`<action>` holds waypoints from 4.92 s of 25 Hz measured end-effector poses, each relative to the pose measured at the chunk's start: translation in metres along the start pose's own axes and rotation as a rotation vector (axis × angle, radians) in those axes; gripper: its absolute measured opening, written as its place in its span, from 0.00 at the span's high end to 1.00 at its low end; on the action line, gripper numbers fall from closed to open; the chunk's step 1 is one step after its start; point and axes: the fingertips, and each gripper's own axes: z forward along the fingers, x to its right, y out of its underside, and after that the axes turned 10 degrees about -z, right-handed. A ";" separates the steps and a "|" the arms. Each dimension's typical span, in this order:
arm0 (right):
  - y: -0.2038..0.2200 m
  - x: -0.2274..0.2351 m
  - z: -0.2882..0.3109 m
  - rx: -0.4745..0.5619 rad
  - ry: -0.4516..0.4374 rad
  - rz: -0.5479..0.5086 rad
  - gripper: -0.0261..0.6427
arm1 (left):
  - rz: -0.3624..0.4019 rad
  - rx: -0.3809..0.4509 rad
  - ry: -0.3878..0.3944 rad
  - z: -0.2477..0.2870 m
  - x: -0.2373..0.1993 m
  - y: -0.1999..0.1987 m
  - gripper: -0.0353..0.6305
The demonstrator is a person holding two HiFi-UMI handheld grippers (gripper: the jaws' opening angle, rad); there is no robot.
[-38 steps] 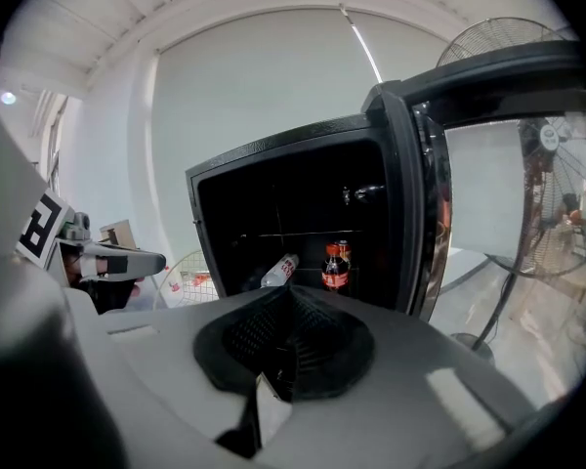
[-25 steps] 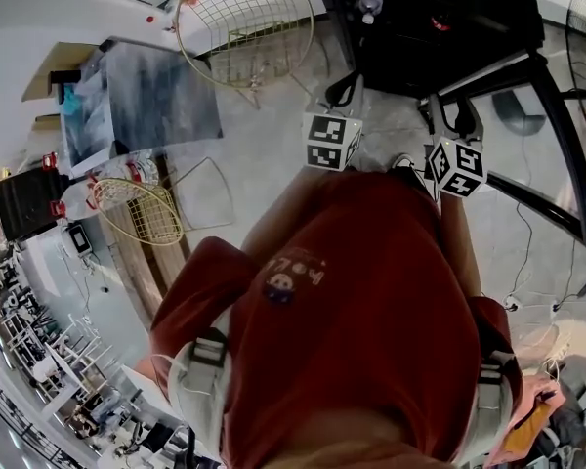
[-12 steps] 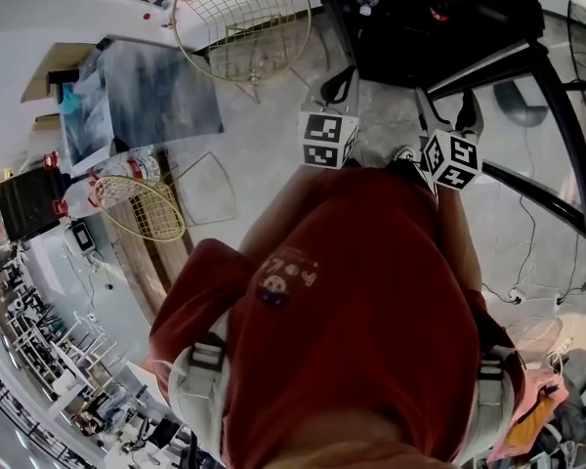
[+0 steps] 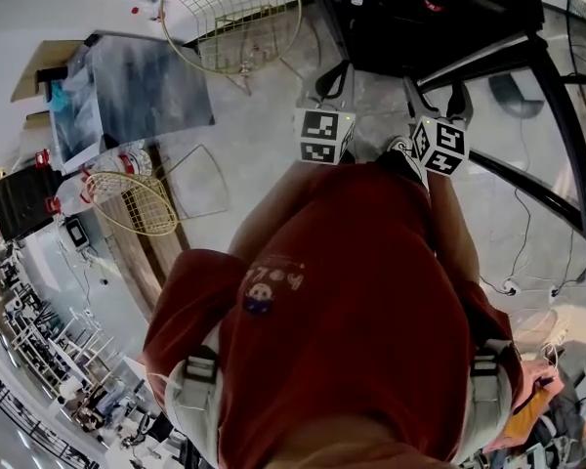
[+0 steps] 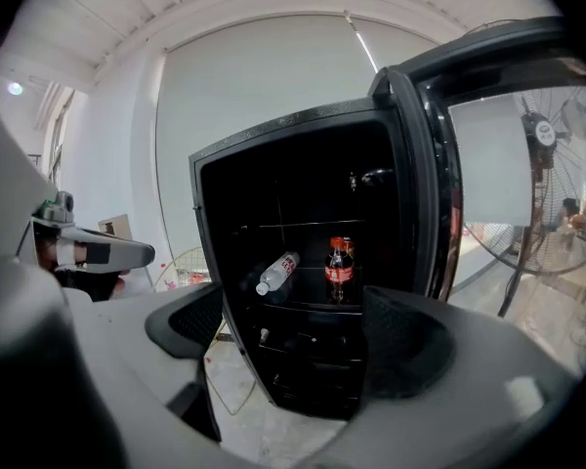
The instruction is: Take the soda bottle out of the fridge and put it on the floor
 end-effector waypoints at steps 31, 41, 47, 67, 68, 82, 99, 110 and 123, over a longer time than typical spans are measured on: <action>0.008 0.074 0.166 -0.004 0.058 -0.062 0.31 | -0.024 -0.019 -0.138 0.005 -0.018 0.029 0.95; 0.005 0.093 0.211 -0.022 0.086 -0.030 0.31 | -0.043 -0.062 -0.210 -0.010 -0.038 0.046 0.95; 0.010 0.101 0.235 -0.038 0.094 -0.011 0.31 | -0.064 -0.084 -0.225 -0.006 -0.042 0.054 0.95; 0.014 0.102 0.250 -0.085 0.090 0.022 0.32 | -0.278 -0.455 -0.177 0.043 -0.039 0.103 0.95; 0.015 0.102 0.252 -0.089 0.086 0.029 0.33 | -0.280 -0.458 -0.177 0.043 -0.039 0.104 0.95; 0.016 0.111 0.256 -0.125 0.129 0.003 0.49 | -0.343 -0.408 -0.233 0.037 -0.053 0.098 0.95; 0.023 0.092 0.239 -0.153 0.079 -0.056 0.50 | -0.344 -0.393 -0.227 0.030 -0.045 0.102 0.95; 0.033 0.087 0.215 -0.190 0.067 -0.069 0.50 | -0.355 -0.383 -0.194 0.024 -0.037 0.108 0.95; 0.065 0.066 0.158 -0.260 0.029 -0.157 0.50 | -0.347 -0.373 -0.130 0.021 -0.028 0.108 0.95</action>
